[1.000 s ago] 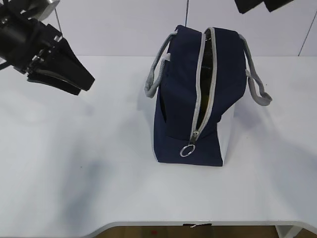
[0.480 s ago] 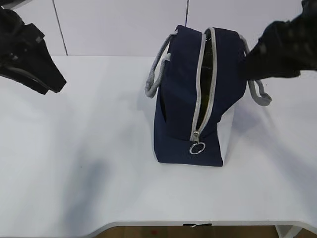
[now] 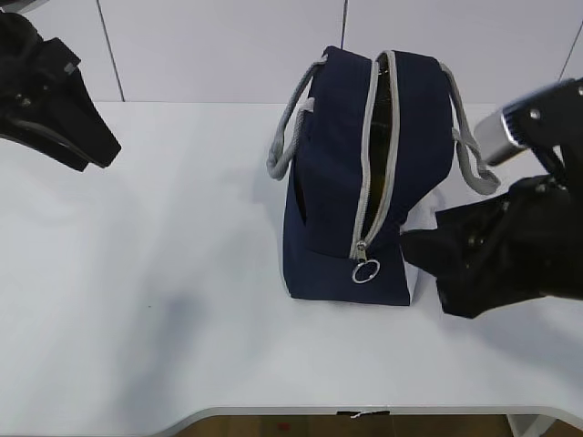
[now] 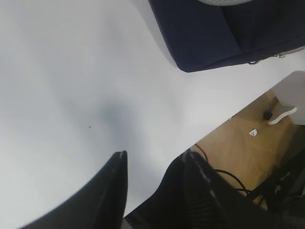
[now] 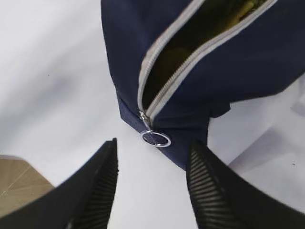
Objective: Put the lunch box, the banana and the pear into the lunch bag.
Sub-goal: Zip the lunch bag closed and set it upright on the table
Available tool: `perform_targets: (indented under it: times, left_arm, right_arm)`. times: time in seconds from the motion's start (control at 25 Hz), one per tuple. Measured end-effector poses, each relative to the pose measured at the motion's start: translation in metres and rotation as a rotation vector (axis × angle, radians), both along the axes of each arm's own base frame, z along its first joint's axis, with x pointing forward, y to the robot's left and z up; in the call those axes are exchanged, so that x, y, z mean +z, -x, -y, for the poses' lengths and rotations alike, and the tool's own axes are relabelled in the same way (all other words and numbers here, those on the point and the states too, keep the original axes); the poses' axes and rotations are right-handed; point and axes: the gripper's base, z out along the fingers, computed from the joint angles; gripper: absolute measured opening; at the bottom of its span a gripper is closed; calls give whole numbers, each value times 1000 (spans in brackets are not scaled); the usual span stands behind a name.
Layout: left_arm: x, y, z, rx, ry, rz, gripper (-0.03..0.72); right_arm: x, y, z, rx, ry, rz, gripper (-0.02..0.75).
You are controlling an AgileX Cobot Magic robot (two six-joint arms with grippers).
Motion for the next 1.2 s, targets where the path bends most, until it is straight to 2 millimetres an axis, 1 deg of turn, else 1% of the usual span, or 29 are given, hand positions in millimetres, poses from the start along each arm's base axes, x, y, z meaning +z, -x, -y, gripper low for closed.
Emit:
perform_targets:
  times: [0.2,0.36,0.48,0.64,0.76,0.92,1.04,1.2]
  left_arm:
    - [0,0,0,0,2,0,303]
    - [0,0,0,0,2,0,302]
    - [0,0,0,0,2,0,300]
    - [0,0,0,1,6,-1,299]
    - [0,0,1,3,8,-3,299]
    - [1,0,1,4,15,-4,299]
    - [1,0,1,4,15,-4,299]
    - [1,0,1,4,15,-4,299]
  right_arm:
    - [-22,4,6,-40,0,52,381]
    - [-37,4,8,-56,22,39,381]
    - [-46,2,6,-56,38,25,380]
    - [-55,-4,2,-71,47,21,375]
    - [-64,-11,-1,-74,61,29,337]
    - [-76,-12,-11,1,105,38,279]
    - [-80,-12,-15,24,108,28,268]
    - [-80,-13,-16,-17,53,1,262]
